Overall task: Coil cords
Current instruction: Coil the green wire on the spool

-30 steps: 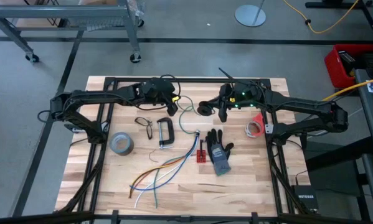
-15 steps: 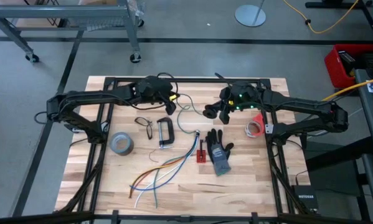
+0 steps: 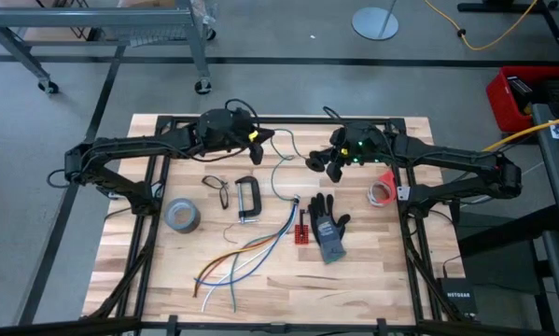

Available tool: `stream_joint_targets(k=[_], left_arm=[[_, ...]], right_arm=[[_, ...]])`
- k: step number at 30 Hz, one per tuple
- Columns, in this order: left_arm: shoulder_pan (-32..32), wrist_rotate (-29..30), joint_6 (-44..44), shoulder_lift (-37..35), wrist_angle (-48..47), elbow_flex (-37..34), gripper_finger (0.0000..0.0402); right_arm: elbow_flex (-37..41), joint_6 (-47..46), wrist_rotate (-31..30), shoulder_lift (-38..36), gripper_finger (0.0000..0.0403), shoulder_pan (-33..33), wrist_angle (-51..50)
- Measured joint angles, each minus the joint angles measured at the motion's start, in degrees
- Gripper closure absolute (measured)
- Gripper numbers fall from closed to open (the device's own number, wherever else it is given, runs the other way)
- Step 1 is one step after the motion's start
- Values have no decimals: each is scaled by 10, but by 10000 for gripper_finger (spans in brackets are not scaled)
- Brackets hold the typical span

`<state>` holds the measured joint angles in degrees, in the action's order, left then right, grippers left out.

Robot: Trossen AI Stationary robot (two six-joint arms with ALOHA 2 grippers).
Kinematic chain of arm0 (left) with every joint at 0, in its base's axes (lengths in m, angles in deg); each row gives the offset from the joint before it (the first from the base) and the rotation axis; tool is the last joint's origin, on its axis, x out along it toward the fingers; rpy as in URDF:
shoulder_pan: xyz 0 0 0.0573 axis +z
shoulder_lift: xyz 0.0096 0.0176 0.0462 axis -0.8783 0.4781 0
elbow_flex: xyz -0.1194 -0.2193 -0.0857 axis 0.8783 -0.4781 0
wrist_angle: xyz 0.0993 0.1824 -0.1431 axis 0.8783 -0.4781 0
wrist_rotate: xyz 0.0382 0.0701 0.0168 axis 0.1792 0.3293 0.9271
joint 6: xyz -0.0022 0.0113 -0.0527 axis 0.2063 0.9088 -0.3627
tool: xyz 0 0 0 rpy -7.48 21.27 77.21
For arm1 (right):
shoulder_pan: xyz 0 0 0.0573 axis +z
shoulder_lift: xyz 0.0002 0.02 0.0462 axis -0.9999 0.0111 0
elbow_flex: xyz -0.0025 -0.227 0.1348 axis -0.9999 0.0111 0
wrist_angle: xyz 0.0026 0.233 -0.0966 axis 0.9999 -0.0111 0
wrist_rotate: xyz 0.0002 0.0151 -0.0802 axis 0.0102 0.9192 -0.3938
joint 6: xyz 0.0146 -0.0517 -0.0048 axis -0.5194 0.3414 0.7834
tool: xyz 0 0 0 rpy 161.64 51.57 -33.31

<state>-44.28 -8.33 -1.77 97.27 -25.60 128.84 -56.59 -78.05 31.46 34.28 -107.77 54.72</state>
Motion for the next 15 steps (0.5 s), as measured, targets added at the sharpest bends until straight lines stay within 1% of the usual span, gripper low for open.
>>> stream_joint_targets(k=[7, 13, 15], left_arm=[[-16, -1, -49, 2, 42, 0, 401], [-30, -1, -82, 9, 64, 0, 401], [-34, -1, -89, 13, 69, 0, 401]], right_arm=[[0, -22, -13, 11, 401, 0, 64], [0, -31, -66, 43, 401, 0, 118], [0, -32, -74, 55, 401, 0, 142]])
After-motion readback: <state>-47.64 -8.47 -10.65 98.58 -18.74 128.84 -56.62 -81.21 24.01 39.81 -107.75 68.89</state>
